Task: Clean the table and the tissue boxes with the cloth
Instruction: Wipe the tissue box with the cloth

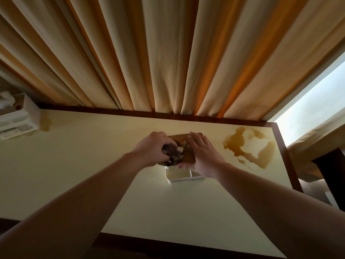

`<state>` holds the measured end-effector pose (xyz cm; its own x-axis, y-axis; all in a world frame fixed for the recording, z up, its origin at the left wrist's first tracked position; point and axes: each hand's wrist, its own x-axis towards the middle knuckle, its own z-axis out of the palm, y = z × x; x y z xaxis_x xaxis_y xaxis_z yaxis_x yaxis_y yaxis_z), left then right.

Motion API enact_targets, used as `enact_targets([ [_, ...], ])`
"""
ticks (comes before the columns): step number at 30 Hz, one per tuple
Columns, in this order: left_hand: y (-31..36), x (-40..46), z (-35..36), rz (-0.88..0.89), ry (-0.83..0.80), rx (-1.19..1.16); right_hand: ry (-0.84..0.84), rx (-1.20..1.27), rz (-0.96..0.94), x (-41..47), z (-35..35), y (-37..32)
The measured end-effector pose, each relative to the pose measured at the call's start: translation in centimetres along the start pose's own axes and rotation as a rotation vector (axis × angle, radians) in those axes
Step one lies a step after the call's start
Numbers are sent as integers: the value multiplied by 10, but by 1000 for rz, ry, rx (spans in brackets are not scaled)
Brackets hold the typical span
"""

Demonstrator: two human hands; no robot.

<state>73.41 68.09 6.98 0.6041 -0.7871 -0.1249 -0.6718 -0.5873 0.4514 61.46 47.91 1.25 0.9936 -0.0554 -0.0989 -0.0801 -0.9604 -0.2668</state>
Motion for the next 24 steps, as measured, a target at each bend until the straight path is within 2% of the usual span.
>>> enact_targets([
  [4, -6, 28, -6, -66, 96, 51, 10, -4, -5, 1, 0, 0],
  [9, -7, 38, -5, -87, 114, 73, 36, -8, 6, 0, -1, -4],
  [12, -6, 24, 1, -115, 91, 42, 21, 16, 24, 0, -2, -5],
  [19, 5, -26, 10, -56, 42, -92, -20, 38, 8, -1, -5, -4],
  [24, 4, -18, 4, -56, 12, -93, -35, 25, -11, -2, -4, -3],
])
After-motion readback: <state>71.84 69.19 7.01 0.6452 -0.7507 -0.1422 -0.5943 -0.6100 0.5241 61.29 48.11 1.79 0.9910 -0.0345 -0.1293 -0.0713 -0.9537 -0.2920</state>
